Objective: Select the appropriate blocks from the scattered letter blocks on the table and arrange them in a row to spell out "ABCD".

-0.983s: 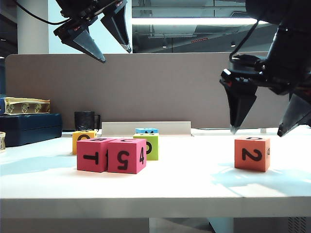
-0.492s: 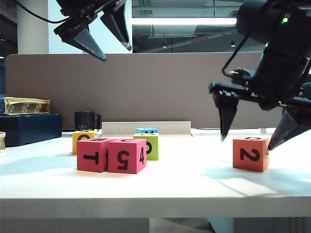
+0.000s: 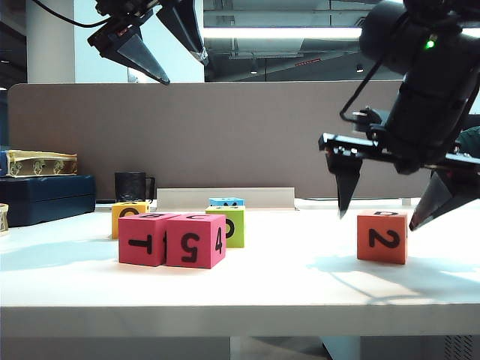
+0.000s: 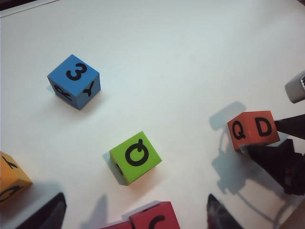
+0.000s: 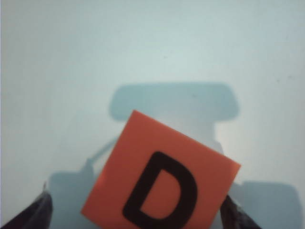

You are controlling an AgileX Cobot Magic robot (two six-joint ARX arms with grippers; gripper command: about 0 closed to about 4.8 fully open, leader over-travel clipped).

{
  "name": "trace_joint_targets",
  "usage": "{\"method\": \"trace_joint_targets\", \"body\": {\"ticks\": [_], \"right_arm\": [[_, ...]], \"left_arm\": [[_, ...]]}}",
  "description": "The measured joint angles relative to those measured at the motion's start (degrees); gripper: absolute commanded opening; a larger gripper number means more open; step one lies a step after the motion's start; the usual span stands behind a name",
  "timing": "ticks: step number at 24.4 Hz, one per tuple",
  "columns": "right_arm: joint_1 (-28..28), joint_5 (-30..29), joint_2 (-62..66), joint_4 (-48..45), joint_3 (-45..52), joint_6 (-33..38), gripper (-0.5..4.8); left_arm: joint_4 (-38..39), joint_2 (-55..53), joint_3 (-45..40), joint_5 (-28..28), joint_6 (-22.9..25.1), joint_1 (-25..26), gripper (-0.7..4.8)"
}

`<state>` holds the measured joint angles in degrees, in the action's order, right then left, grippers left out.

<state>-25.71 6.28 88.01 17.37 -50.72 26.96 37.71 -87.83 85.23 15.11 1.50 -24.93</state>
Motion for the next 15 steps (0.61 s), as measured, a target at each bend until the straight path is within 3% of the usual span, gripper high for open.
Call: {"method": "trace_joint_targets", "body": {"ticks": [6, 8, 10, 11, 15], "right_arm": [[0.0, 1.18, 2.54, 0.04, 0.02, 0.02, 4.3], [0.0, 2.29, 2.56, 0.04, 0.02, 0.02, 3.88], [0.0, 3.17, 2.56, 0.0, 0.02, 0.0, 2.89], [0.0, 3.23, 2.56, 0.0, 0.02, 0.0, 2.66], [0.0, 3.41, 2.54, 0.0, 0.0, 0.0, 2.55]], "left_arm": [[1.05, 0.33, 0.0, 0.28, 0.0, 0.0, 3.72], [1.07, 0.44, 0.04, 0.31, 0.0, 0.0, 3.73], [1.14, 0.44, 0.11, 0.31, 0.0, 0.0, 3.73], [1.16, 0.42, 0.11, 0.31, 0.0, 0.0, 3.72], [1.16, 0.42, 0.11, 0.31, 0.0, 0.0, 3.72]]}}
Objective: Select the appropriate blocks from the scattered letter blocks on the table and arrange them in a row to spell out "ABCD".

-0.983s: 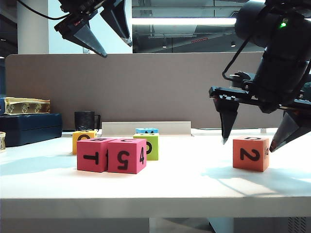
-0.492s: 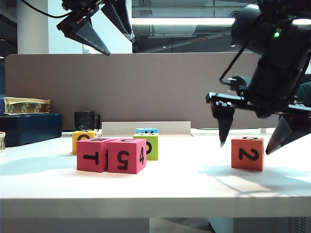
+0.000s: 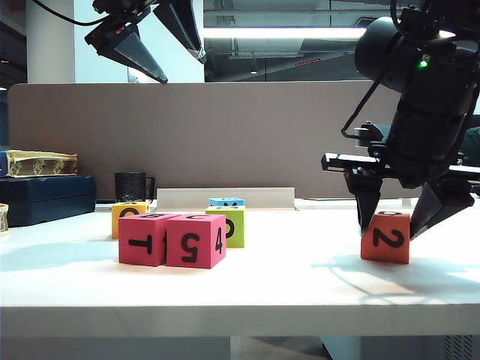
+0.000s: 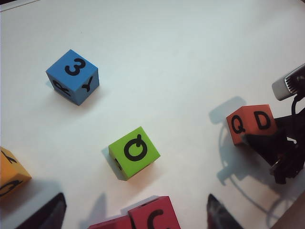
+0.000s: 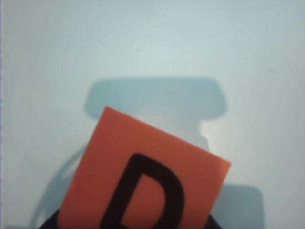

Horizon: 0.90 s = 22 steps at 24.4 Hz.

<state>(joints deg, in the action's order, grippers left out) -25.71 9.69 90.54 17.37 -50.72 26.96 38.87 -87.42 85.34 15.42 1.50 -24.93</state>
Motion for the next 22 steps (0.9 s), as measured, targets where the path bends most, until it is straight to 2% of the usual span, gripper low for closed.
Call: {"method": "trace_joint_targets", "body": {"ticks": [4, 9, 12, 22], "right_arm": [[0.0, -0.28, 0.0, -0.04, 0.0, -0.02, 2.51], [-0.13, -5.75, 0.02, 0.07, -2.25, -0.04, 2.5], [-0.92, -6.95, 0.02, 0.33, -4.22, -0.48, 2.5], [-7.5, -8.5, 0.02, 2.89, -5.64, -3.1, 2.51]], "left_arm": [[0.15, 0.0, 0.0, 0.0, 0.0, 0.0, 3.73], [0.42, 0.02, 0.0, 0.0, 0.02, 0.0, 3.73], [0.42, 0.02, 0.0, 0.0, 0.02, 0.0, 3.73], [0.42, 0.0, 0.0, -0.15, 0.39, 0.0, 3.73]]}}
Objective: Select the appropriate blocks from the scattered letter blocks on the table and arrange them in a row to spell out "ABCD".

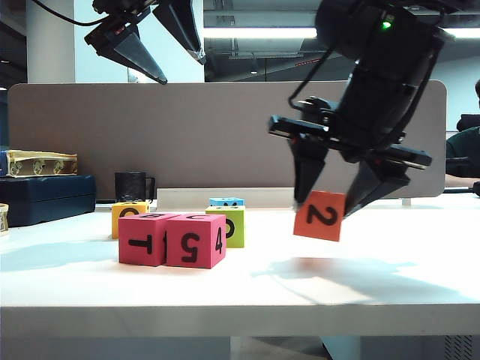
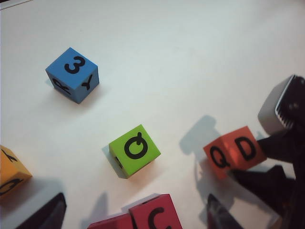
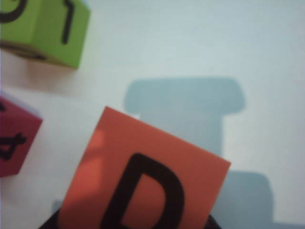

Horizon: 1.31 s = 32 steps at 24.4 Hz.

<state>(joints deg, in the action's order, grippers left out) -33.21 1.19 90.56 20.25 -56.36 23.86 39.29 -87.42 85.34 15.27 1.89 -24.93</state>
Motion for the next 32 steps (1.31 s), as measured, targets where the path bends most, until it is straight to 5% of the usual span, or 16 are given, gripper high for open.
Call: {"method": "trace_joint_targets", "body": {"ticks": [32], "right_arm": [[-7.15, -2.64, 6.47, -7.98, -0.02, -0.2, 2.8]], "left_arm": [[0.39, 0.02, 0.02, -0.07, 0.02, 0.0, 3.72]]}}
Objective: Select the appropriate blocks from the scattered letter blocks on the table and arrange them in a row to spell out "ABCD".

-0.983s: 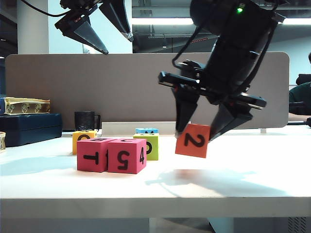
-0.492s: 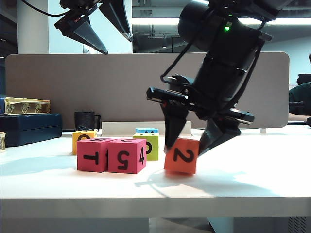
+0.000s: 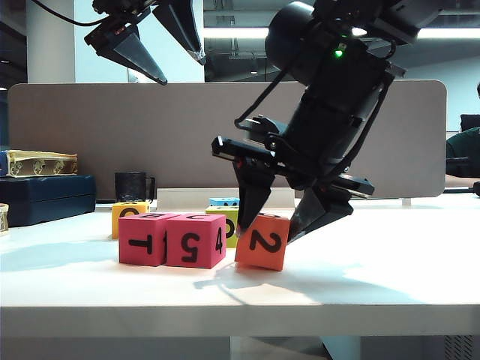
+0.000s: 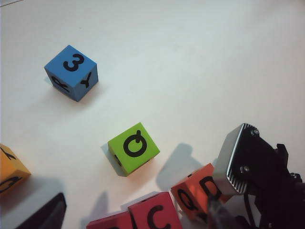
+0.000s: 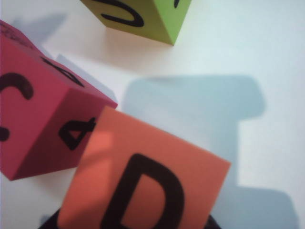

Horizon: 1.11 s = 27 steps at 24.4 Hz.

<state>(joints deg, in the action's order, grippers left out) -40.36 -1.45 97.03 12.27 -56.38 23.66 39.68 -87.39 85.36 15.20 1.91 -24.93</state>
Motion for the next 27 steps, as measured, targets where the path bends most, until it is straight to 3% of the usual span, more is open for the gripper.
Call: {"method": "trace_joint_targets", "body": {"ticks": [4, 27], "right_arm": [[-0.04, -0.2, 0.11, -0.02, 0.0, -0.02, 3.42], [0.02, -3.32, 0.22, -0.17, -3.43, -0.37, 3.42]], "left_arm": [[0.02, 0.0, 0.0, -0.02, 0.0, 0.02, 3.72], [0.0, -0.02, 0.0, -2.34, 0.92, 0.0, 3.72]]}}
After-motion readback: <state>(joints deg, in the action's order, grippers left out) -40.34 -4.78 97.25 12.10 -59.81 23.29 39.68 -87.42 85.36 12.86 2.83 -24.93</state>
